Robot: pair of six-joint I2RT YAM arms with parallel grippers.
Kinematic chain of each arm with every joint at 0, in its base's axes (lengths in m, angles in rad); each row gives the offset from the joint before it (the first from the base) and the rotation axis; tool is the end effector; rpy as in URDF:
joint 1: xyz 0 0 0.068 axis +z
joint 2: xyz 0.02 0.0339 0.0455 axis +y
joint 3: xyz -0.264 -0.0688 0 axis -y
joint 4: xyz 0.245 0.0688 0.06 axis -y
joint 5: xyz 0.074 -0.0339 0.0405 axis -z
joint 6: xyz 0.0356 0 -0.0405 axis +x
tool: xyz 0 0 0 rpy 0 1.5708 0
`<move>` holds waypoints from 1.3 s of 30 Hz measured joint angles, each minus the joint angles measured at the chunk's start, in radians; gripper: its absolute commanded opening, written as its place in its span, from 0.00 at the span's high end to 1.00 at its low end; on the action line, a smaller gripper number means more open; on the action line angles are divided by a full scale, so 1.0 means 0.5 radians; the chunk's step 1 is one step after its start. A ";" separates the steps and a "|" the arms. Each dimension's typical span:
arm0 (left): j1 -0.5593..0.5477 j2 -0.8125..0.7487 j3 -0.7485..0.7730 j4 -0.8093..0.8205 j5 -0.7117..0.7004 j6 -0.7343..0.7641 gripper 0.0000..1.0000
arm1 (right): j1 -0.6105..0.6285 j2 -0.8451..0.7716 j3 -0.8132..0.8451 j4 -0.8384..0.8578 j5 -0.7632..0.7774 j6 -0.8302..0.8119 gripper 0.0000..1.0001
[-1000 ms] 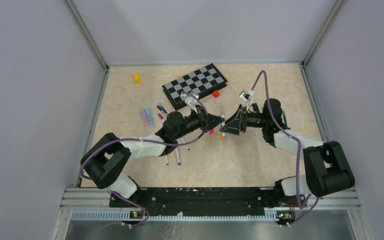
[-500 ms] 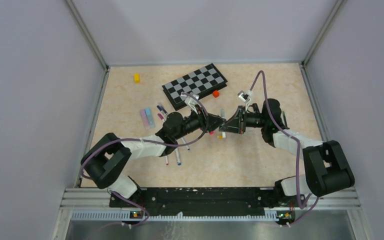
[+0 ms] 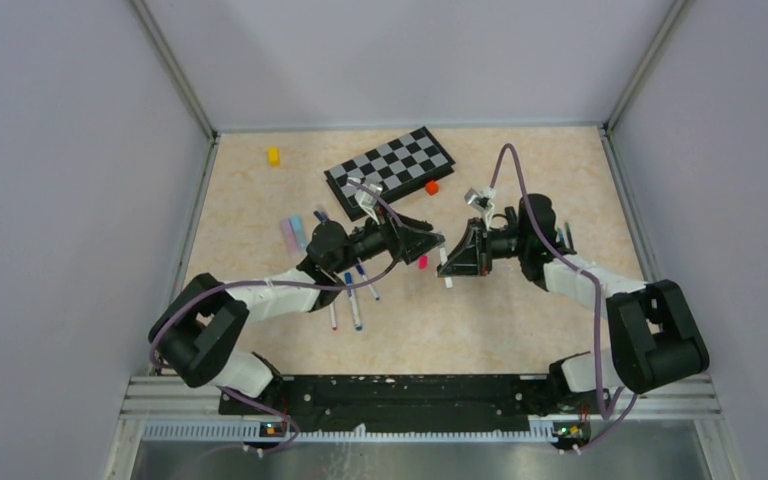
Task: Open the pen caps
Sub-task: Open the pen cap from the pen.
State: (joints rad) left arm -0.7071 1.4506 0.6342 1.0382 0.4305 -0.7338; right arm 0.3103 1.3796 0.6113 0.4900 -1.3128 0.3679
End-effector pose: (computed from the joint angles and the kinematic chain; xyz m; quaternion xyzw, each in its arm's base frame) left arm 0.2212 -0.2085 0.2616 0.1587 0.6123 -0.6036 0.4854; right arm 0.2443 0.1145 0.2228 -0.3491 0.6428 0.6181 0.2878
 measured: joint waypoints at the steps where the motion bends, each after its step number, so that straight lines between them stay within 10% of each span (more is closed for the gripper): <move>1: -0.001 0.021 0.004 0.003 0.019 -0.012 0.35 | 0.002 0.000 0.000 -0.014 -0.010 -0.017 1.00; 19: -0.001 0.259 0.086 0.129 0.248 -0.263 1.00 | 0.019 0.010 0.040 -0.208 -0.028 -0.160 1.00; 39: 0.574 -0.044 0.353 -0.011 0.086 -0.329 1.00 | 0.272 0.061 0.202 -0.572 0.182 -0.549 1.00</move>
State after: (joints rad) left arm -0.4202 1.4284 0.8108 1.0325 0.4736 -0.8982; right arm 0.4465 1.4101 0.7124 0.2039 -1.2217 0.0933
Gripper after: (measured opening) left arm 0.060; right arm 0.077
